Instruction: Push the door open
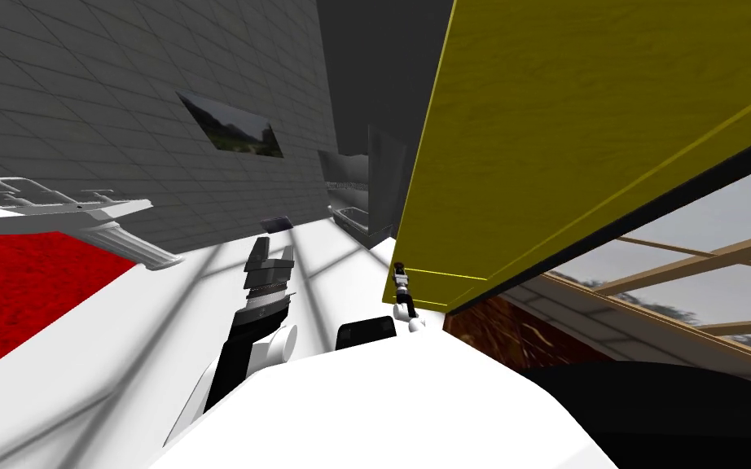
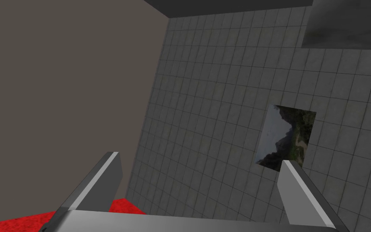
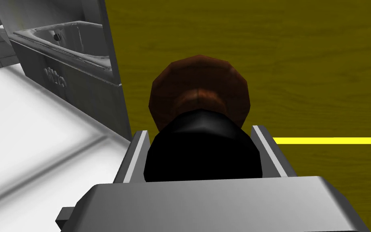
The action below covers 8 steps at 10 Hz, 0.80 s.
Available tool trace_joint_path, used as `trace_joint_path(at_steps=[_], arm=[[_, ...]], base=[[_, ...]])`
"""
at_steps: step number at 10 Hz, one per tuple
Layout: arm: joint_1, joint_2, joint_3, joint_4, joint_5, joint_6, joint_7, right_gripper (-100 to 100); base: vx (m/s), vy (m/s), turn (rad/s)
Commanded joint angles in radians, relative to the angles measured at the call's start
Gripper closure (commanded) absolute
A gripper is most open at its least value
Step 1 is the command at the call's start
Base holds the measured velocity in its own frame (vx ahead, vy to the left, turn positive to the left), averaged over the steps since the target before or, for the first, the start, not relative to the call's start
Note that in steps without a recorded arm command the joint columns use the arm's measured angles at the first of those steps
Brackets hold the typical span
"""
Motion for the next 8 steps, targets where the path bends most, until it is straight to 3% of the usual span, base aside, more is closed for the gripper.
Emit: trace_joint_path(at_steps=[1, 4, 7, 8], arm=[[0.002, -0.011, -0.027, -0.013, -0.015, -0.002, 0.008, 100], [0.0, -0.008, -0.053, -0.012, -0.03, -0.005, 0.013, 100], [-0.001, 0.007, -0.08, -0.011, -0.047, -0.008, 0.019, 100], [0.0, 0.006, -0.074, -0.009, -0.043, -0.001, 0.022, 100]], base=[[0.186, 0.051, -0.065], [0.177, 0.055, -0.056], [0.187, 0.044, -0.073], [0.085, 0.013, -0.022]])
